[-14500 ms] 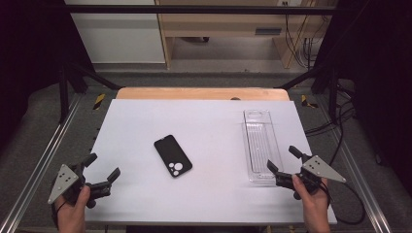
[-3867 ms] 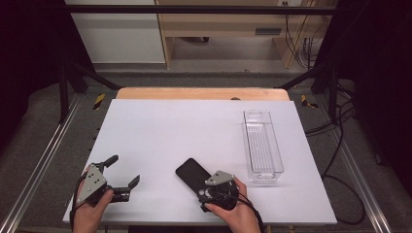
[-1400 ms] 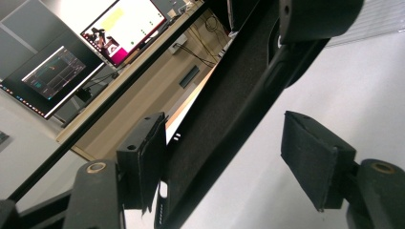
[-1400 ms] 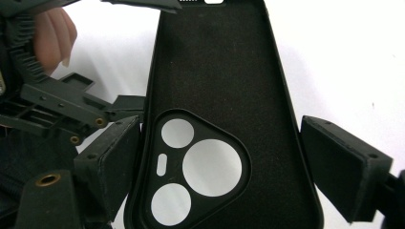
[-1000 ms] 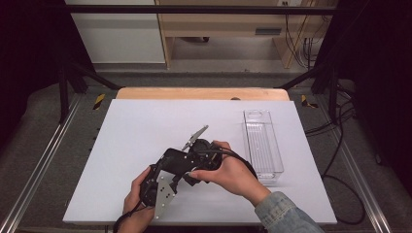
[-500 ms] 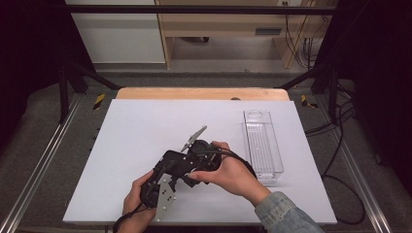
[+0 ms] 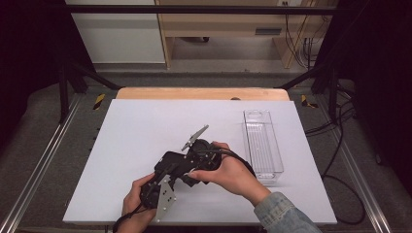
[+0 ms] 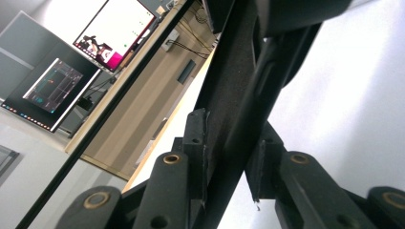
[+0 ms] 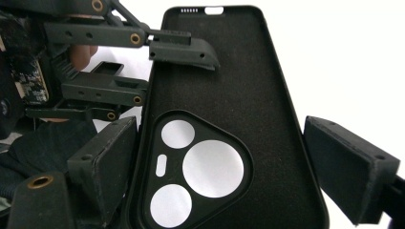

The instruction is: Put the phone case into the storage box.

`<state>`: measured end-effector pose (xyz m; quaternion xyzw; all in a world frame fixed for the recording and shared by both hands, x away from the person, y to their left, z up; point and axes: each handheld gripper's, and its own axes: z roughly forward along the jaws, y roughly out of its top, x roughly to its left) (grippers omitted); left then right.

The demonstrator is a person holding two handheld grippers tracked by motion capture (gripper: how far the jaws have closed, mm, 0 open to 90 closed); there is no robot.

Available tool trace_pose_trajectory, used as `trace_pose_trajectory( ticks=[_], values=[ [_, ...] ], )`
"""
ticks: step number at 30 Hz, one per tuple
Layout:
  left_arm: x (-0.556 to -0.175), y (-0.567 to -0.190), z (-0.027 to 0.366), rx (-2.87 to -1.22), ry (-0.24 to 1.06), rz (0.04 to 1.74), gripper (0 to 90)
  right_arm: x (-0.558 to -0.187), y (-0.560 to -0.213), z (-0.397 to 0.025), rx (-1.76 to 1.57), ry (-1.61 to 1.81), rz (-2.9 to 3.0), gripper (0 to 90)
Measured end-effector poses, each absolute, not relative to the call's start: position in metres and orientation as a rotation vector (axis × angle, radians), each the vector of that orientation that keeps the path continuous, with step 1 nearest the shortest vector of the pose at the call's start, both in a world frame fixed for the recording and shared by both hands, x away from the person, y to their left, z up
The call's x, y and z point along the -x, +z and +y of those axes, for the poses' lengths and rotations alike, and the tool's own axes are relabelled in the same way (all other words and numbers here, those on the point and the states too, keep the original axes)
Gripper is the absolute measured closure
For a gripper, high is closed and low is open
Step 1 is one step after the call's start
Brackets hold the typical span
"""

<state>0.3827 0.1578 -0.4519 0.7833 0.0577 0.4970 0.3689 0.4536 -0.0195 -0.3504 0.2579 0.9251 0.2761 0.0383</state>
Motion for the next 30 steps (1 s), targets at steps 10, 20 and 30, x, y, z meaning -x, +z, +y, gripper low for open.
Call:
trace_pose_trajectory(
  ticks=[10,20,30],
  values=[
    [-0.38,-0.452,0.155,-2.031,1.271,0.101,80.0,-0.456,-0.35,-0.027,-0.825,0.976,2.808,12.7],
    [-0.385,-0.449,0.166,-2.007,1.257,0.184,80.1,-0.452,-0.342,-0.045,-0.878,1.217,2.672,7.0],
    [-0.391,-0.444,0.18,-1.96,1.189,0.33,80.1,-0.447,-0.335,-0.064,-0.853,1.297,2.55,5.1]
  ],
)
